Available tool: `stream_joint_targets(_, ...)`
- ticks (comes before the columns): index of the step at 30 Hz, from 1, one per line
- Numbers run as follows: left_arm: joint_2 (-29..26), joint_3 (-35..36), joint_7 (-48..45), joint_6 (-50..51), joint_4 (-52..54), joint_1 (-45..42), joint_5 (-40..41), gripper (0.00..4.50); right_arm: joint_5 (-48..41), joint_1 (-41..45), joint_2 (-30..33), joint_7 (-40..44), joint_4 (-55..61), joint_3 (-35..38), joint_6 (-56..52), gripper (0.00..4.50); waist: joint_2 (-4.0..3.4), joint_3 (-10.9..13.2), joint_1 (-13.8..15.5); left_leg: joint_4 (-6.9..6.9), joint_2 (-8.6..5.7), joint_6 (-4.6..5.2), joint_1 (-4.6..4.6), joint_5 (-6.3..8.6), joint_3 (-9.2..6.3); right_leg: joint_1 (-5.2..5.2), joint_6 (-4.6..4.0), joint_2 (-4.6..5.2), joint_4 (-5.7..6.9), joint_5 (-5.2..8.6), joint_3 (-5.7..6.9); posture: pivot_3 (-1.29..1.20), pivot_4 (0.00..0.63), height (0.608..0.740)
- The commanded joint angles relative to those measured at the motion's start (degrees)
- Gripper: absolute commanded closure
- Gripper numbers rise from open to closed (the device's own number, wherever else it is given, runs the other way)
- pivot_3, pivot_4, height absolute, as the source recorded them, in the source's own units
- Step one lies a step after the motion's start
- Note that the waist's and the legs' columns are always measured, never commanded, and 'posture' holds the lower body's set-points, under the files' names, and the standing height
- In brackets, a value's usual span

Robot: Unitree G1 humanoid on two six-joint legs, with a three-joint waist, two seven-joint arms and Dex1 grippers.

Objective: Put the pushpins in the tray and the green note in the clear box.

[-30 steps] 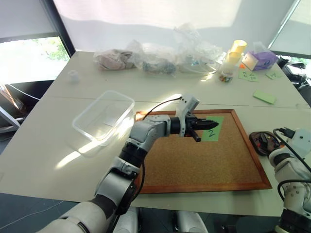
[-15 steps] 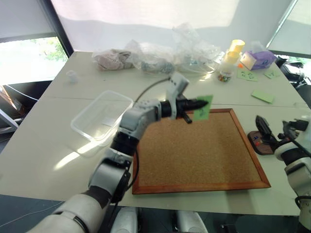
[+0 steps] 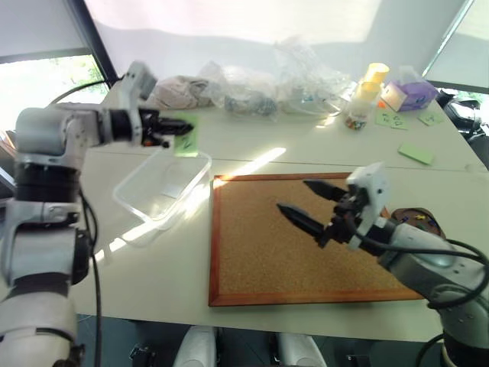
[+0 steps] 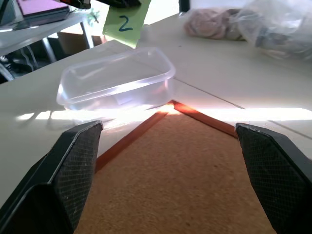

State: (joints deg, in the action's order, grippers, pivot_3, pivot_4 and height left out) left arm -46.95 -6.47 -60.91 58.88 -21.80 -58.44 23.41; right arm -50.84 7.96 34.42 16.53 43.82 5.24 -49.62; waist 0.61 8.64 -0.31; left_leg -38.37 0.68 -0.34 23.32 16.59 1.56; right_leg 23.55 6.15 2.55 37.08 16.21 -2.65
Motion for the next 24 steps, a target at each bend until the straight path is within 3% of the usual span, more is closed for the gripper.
stream_joint_targets(1,-2.0,-3.5,-5.0,-5.2,-2.2,-0.8,-3.6,4.50,5.1,1.3,-1.7,1.9,-2.0,-4.1,4.2,0.02,0.20,0.1,0.2,-0.08,-0.01,0.00,0.04,0.00,0.00,0.01,0.00,0.00,0.00,0.00,0.00,0.00,0.150,0.740)
stream_joint_targets(8,0.3,-7.1,-7.6,-10.2,-10.6,-0.3,-8.8,4.50,11.0,1.3,-4.6,2.9,-4.4,-8.1,8.0,0.02,0.38,0.2,-0.1,-0.54,0.04,0.21,0.17,0.12,0.04,-0.01,0.00,-0.01,0.10,0.00,0.01,0.00,0.150,0.740)
stream_joint_targets(12,2.9,-8.0,-7.0,-13.0,-14.1,-0.8,-12.0,3.04,13.0,0.4,-5.3,3.3,-4.7,-8.5,9.0,0.00,0.41,0.2,-0.3,-0.60,0.05,0.22,0.18,0.13,0.01,-0.02,0.01,0.00,0.13,0.00,0.03,0.00,0.150,0.740)
stream_joint_targets(18,4.2,-7.3,-5.8,-22.0,-16.4,-0.5,-15.9,0.29,14.5,-2.1,-4.2,4.4,-5.2,-5.4,10.2,0.00,0.47,0.3,-0.5,-0.60,0.11,0.23,0.19,0.14,0.04,0.03,0.02,-0.01,0.16,-0.01,0.03,0.00,0.150,0.740)
stream_joint_targets(24,3.8,-2.9,-7.3,-28.7,-10.6,1.3,-13.8,0.29,14.3,-4.1,-2.9,5.9,-5.1,-0.7,10.3,0.00,0.47,0.3,-0.3,-0.63,0.09,0.24,0.19,0.14,0.05,0.01,0.03,0.04,0.15,-0.01,0.03,0.00,0.150,0.740)
